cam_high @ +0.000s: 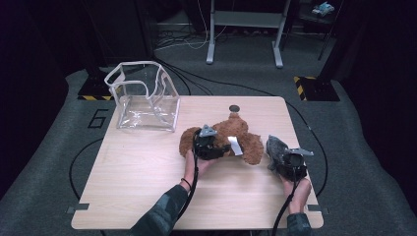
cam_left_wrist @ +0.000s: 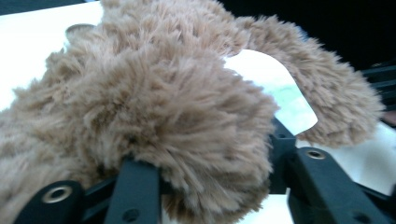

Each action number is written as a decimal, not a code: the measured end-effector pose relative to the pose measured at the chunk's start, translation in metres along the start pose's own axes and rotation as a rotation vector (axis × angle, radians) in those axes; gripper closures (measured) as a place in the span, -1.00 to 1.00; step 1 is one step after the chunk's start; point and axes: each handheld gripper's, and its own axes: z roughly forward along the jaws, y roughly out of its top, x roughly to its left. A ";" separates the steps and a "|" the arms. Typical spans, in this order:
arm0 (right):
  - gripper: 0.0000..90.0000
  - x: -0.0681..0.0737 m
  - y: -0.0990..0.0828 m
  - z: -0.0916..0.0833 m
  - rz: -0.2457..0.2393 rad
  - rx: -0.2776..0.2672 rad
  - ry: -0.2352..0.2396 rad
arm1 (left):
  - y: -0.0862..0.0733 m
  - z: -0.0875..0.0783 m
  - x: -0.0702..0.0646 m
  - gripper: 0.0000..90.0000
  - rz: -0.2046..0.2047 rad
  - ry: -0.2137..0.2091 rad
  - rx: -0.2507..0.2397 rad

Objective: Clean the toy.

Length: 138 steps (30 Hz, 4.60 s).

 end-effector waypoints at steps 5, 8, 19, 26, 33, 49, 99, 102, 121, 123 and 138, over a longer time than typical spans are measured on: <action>0.57 0.000 0.000 0.000 0.001 0.002 0.001 | -0.002 -0.001 -0.006 -0.09 0.054 0.089 0.008; 0.57 0.001 0.000 -0.001 0.009 0.003 -0.001 | -0.004 -0.003 -0.008 -0.14 0.063 0.114 0.006; 0.57 0.000 0.000 0.000 0.004 -0.002 0.001 | 0.005 -0.021 -0.017 0.62 0.077 0.056 -0.107; 0.56 -0.002 0.003 -0.004 0.019 0.000 -0.011 | 0.024 -0.043 -0.036 0.63 0.052 -0.063 -0.177; 0.55 0.000 0.003 -0.003 0.005 -0.002 -0.005 | 0.013 -0.031 -0.015 0.59 -0.036 -0.099 -0.121; 0.55 0.007 0.003 0.001 -0.003 0.008 0.009 | -0.003 -0.022 0.016 -0.11 0.006 0.111 -0.076; 0.63 0.059 0.048 -0.042 -0.153 -0.132 0.068 | -0.011 -0.016 0.043 0.17 0.000 0.241 0.002; 0.63 0.076 0.058 -0.042 -0.190 -0.142 0.097 | -0.010 -0.013 0.037 0.17 -0.001 0.214 0.004; 0.65 0.118 0.069 -0.014 -0.271 -0.071 0.109 | -0.007 -0.023 0.025 -0.39 0.069 0.156 -0.020; 0.65 0.119 0.071 -0.019 -0.278 -0.091 0.124 | -0.009 -0.030 0.027 -0.51 0.070 0.164 -0.024; 0.62 0.172 0.095 -0.026 -0.351 -0.118 0.245 | -0.068 -0.058 0.073 -0.54 0.027 0.193 0.057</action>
